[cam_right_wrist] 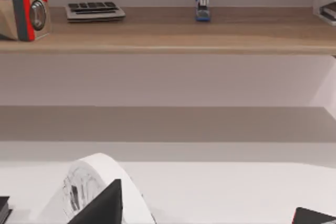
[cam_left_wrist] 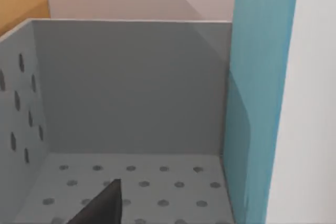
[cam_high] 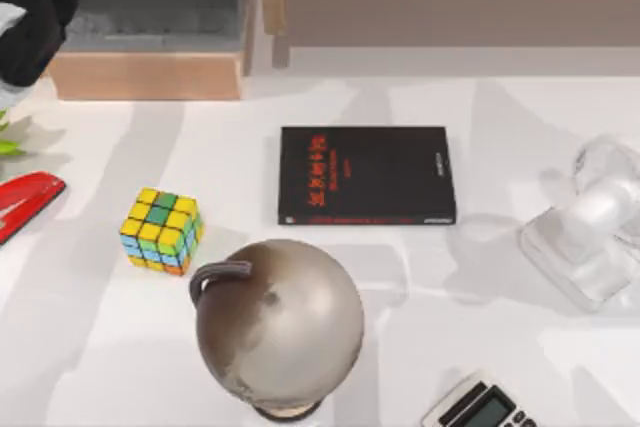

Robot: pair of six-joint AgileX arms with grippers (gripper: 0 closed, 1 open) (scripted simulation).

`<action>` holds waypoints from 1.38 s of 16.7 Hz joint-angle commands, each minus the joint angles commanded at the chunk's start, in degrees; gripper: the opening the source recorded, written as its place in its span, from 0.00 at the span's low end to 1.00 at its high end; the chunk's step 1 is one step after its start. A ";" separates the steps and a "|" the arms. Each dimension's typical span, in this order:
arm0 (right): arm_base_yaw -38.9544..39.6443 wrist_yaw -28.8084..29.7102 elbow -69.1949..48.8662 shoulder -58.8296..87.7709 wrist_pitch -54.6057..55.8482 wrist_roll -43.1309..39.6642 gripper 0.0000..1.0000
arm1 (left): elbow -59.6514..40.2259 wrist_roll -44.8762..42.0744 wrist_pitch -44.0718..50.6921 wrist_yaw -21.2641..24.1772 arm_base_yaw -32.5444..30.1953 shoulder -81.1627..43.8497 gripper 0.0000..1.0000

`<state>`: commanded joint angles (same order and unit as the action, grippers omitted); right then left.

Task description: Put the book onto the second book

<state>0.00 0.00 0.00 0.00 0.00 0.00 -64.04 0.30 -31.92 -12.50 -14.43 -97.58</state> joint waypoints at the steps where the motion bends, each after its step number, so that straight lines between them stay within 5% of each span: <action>1: 0.00 0.00 0.00 0.00 0.00 0.00 1.00 | -2.46 0.01 -1.23 -0.48 -0.56 -3.58 1.00; 23: 0.00 0.00 0.00 0.00 0.00 0.00 1.00 | -18.11 0.08 -2.21 -0.86 -1.24 -18.76 1.00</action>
<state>0.00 0.00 0.00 0.00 0.00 0.00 -82.15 0.38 -34.13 -13.36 -15.66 -116.34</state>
